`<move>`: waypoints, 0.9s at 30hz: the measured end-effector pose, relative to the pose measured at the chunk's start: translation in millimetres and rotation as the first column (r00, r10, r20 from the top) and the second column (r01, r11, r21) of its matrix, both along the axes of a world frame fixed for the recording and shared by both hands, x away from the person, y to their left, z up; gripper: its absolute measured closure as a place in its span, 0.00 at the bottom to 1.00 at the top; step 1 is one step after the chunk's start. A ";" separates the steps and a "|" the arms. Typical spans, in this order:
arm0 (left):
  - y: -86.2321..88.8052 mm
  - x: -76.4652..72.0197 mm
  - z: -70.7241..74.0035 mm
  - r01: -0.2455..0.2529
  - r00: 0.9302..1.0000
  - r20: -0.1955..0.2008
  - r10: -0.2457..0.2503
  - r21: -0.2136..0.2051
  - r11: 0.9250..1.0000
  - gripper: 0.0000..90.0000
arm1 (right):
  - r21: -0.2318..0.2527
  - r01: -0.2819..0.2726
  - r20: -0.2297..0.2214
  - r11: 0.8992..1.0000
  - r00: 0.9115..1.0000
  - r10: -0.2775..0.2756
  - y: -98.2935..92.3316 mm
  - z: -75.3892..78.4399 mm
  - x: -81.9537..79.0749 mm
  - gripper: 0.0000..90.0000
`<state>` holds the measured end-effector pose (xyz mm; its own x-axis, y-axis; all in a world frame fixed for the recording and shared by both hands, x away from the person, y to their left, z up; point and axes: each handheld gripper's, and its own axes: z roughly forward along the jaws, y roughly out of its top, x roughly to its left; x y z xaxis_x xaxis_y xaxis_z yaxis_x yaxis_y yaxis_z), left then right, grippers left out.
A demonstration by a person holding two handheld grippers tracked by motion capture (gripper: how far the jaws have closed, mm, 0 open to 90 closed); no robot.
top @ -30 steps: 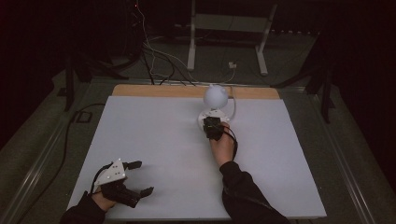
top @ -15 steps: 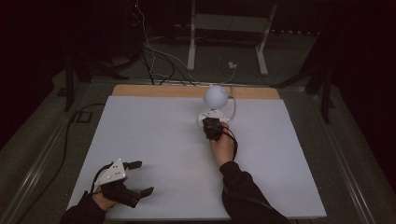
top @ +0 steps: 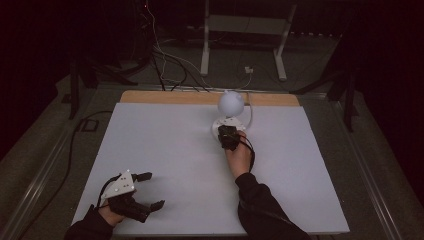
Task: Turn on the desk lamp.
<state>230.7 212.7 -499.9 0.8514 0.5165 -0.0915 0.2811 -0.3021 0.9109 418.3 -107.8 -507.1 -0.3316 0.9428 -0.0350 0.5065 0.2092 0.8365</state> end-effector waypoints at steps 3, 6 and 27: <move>-0.1 1.2 -0.8 0.001 1.000 -0.005 -0.001 0.001 1.000 0.00 | 0.001 -0.017 0.007 1.000 1.000 0.017 -0.2 2.5 -0.2 1.00; -0.6 0.5 -0.3 0.003 1.000 -0.001 -0.003 0.002 1.000 0.00 | -0.022 -0.022 0.008 1.000 1.000 0.022 1.6 0.3 1.6 1.00; 0.0 0.1 0.0 0.001 1.000 0.000 -0.001 0.000 1.000 0.00 | -0.029 -0.011 0.007 1.000 1.000 0.011 4.7 -4.6 3.9 1.00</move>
<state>230.8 212.7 -500.0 0.8519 0.5157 -0.0911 0.2805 -0.3025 0.9109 422.2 -103.1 -511.7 -0.3419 0.9375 -0.0649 0.4982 0.2394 0.8334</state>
